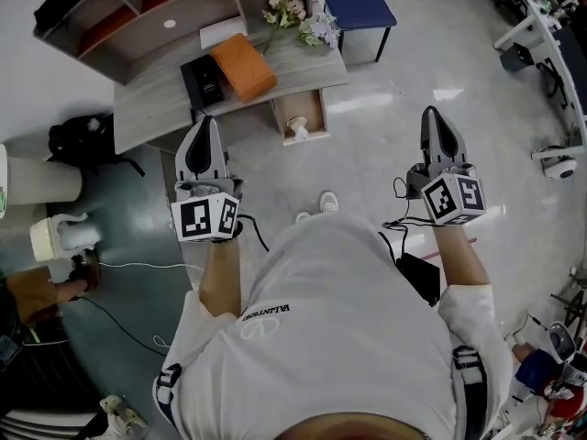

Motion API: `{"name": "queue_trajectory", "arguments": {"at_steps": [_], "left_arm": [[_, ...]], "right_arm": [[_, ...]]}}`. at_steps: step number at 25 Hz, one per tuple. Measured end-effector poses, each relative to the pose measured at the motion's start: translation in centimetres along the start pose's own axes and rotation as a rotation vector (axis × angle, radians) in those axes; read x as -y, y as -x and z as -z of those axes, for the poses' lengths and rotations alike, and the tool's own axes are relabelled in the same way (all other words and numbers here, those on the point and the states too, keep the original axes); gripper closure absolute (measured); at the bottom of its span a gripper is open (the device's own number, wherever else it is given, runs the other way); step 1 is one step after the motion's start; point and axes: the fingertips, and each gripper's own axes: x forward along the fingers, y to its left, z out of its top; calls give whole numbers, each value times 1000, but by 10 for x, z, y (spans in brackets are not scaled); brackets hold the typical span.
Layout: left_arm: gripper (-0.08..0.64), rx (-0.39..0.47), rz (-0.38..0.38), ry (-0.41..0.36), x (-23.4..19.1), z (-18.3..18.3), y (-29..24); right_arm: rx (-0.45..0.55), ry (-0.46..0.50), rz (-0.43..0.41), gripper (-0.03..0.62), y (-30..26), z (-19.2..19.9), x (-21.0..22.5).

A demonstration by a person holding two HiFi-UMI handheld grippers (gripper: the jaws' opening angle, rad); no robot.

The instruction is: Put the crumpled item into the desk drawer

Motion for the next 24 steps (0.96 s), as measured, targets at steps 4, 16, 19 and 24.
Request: {"name": "queue_trajectory", "arguments": {"at_steps": [4,16,19,24], "left_arm": [[558,-12,8,0,4,5,-2],[558,-23,6,0,13,13,-5],[558,-24,1,5,12,16,-4],[558,-23,1,14,14,20,-4]], "right_arm": [[-7,-6,-2,595,0,6,0],[-23,-16,-18,595,-2,14,3],[-22,-21,-17,595,-2,14,4],[-16,-25,-16,595,-2,17,5]]}}
